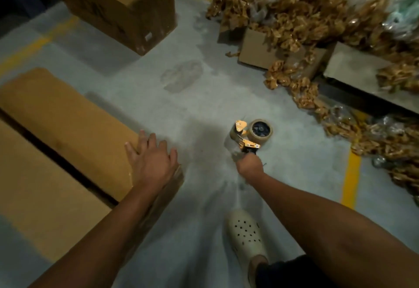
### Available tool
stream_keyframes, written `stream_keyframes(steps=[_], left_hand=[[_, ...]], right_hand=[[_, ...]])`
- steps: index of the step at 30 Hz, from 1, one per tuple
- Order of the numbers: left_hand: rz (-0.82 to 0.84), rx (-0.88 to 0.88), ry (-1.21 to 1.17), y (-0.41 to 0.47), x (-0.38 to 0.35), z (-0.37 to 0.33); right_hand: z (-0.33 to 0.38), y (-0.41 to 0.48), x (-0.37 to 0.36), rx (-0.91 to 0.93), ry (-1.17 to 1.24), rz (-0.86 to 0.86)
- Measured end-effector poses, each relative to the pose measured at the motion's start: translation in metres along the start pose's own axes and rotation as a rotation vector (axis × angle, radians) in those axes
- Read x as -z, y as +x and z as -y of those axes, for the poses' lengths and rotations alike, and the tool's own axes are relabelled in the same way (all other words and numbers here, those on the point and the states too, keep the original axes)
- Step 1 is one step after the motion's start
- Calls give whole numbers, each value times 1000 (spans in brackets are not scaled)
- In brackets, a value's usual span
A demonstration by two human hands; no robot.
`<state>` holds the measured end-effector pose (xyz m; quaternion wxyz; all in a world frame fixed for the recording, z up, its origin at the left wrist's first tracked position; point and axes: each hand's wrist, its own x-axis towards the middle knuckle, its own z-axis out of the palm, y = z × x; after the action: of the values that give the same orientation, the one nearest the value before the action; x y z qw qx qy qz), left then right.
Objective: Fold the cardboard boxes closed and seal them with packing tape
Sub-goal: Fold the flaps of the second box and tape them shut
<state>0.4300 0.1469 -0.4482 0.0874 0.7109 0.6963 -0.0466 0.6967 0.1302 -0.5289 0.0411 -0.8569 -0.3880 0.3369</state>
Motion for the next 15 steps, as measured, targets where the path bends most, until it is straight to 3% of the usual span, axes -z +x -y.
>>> stream_keyframes(steps=[8,11,15], left_hand=[[-110,30,5,5,-11,-1],[-128,34,-61,2,-10,0],[-170,51,-133,0,-7,-1]], right_hand=[[-23,50,-20,-178,-79,-6],[-21,52,-18,-307,274,67],[20,30,-3,-428,928,398]])
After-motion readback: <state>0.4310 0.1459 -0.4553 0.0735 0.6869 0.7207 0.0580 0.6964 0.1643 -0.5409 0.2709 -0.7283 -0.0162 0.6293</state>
